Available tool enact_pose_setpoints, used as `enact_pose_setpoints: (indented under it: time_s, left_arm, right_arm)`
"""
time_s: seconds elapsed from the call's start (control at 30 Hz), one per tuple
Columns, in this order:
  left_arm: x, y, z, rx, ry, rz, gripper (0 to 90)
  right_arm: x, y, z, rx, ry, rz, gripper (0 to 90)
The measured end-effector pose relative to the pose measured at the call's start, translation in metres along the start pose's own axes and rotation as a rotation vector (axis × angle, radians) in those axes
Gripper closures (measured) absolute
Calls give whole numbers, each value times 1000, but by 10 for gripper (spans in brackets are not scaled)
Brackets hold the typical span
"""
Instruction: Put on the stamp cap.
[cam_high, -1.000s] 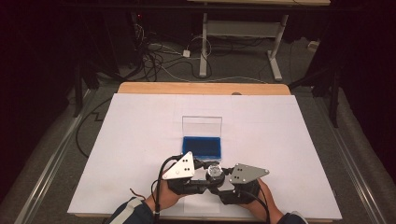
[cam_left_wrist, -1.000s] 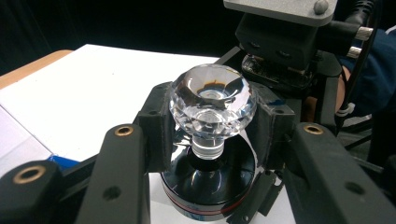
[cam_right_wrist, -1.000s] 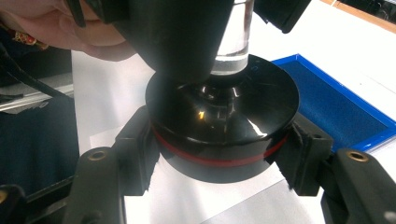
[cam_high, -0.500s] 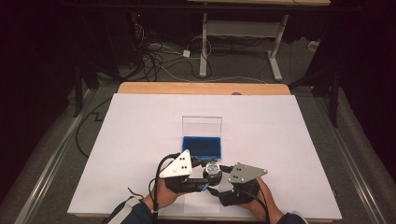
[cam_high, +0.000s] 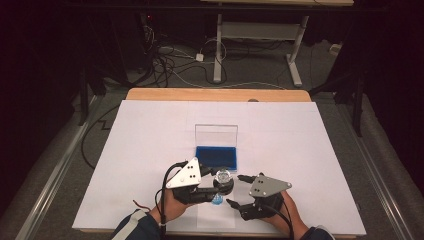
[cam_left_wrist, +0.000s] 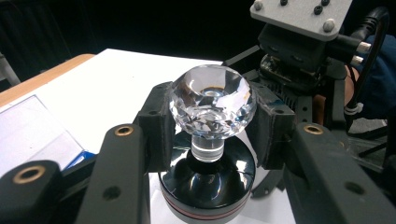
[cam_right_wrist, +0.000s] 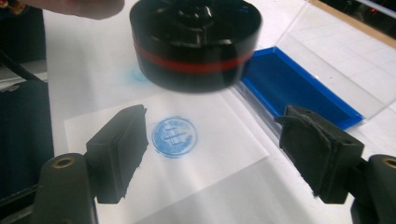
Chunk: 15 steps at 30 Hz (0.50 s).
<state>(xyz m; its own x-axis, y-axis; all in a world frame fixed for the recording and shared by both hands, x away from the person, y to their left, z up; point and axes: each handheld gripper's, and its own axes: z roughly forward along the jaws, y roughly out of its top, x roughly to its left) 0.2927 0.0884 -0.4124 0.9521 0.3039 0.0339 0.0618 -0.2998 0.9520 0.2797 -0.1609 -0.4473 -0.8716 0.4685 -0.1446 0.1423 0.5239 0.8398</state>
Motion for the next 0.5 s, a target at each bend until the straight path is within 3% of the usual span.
enact_pose_setpoints:
  time_s: [0.23, 0.5]
  left_arm:
    - [1, 1, -3, -1, 12, 4, 541]
    - [3, 1, -7, -3, 29, 8, 541]
  right_arm:
    - [-5, -1, -11, -12, -35, -17, 225]
    - [-10, -3, -19, -25, -36, -2, 208]
